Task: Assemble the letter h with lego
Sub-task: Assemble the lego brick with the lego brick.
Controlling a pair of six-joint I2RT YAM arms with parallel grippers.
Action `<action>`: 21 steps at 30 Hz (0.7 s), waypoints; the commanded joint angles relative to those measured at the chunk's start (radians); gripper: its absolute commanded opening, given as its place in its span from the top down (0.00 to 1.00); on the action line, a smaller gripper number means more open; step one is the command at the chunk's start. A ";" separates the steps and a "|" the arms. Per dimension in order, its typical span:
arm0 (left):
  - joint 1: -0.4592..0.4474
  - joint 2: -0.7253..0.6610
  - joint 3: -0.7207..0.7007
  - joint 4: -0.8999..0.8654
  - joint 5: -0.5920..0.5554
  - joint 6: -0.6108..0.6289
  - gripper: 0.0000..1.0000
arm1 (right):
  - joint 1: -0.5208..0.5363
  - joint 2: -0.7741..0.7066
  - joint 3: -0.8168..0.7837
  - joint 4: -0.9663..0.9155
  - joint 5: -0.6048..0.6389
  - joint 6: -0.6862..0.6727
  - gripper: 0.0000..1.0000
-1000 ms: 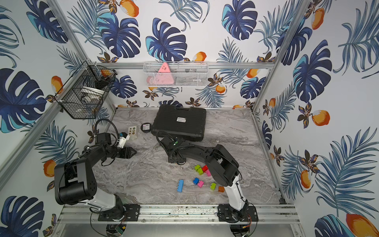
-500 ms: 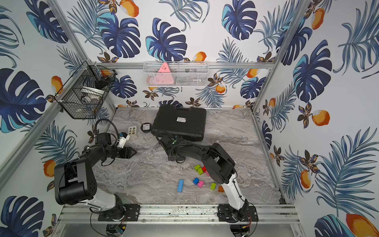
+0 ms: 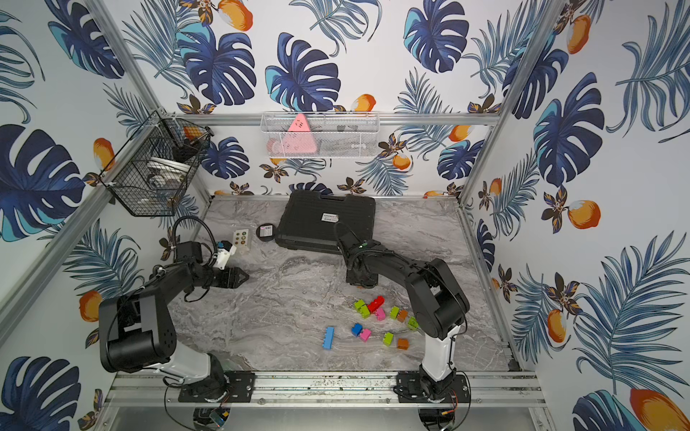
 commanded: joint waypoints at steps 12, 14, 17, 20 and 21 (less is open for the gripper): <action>0.001 0.000 0.005 0.001 0.007 0.015 0.32 | -0.024 -0.056 -0.019 0.033 -0.006 -0.053 0.47; 0.002 0.002 0.006 -0.001 0.007 0.015 0.32 | -0.021 -0.099 -0.023 0.004 -0.011 -0.062 0.45; 0.001 0.001 0.006 -0.001 0.010 0.017 0.32 | -0.006 -0.171 -0.045 -0.037 -0.036 -0.093 0.45; 0.002 0.002 0.006 -0.003 0.012 0.018 0.32 | 0.024 -0.222 -0.080 -0.057 -0.119 -0.189 0.45; 0.002 0.001 0.007 -0.004 0.012 0.020 0.32 | 0.033 -0.224 -0.085 -0.066 -0.143 -0.210 0.45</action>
